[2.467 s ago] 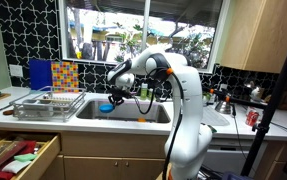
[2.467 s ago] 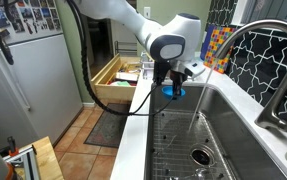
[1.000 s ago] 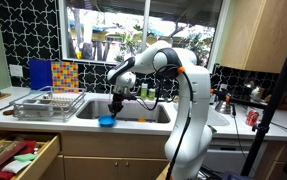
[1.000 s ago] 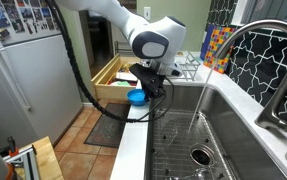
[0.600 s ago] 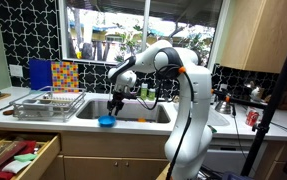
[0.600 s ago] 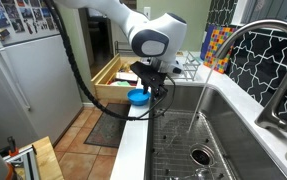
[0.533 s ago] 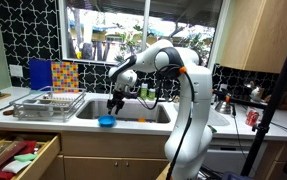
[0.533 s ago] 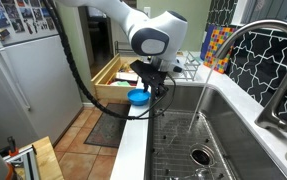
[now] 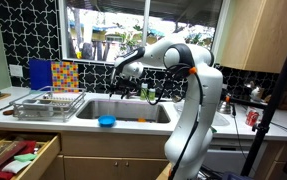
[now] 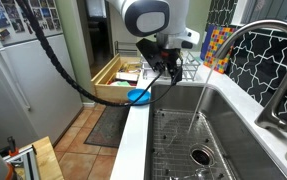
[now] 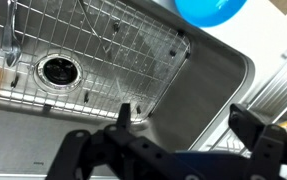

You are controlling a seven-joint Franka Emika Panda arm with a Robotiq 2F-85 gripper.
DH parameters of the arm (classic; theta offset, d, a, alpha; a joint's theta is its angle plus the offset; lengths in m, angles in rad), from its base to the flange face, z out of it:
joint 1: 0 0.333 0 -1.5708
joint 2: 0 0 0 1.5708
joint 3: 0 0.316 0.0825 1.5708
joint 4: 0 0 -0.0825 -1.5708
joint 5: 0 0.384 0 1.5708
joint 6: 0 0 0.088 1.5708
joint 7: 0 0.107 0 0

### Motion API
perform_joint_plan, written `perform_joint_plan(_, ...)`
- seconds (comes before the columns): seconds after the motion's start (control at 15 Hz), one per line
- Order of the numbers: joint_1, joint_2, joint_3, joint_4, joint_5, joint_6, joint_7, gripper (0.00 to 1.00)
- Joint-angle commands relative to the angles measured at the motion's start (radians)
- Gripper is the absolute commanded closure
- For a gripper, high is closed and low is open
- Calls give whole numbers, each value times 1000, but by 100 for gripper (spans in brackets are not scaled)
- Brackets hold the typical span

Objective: Put the blue bowl under the running faucet then place it back on the counter

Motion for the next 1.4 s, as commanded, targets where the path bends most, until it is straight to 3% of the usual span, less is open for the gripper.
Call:
perform_joint_plan(0.0,1,-21,-5,-45,-106,159,187,0)
perform_joint_plan(0.2,-12,-12,-7,-56,-273,257,395,0)
perform_joint_plan(0.47,-39,-18,-13,-48,-555,161,707,0)
perform_joint_plan(0.6,-34,-30,-15,-34,-536,31,730,0)
perform_joint_plan(0.87,-35,-65,-19,-37,-495,-54,782,0)
perform_joint_plan(1.33,-46,-202,-17,-139,-491,173,736,0)
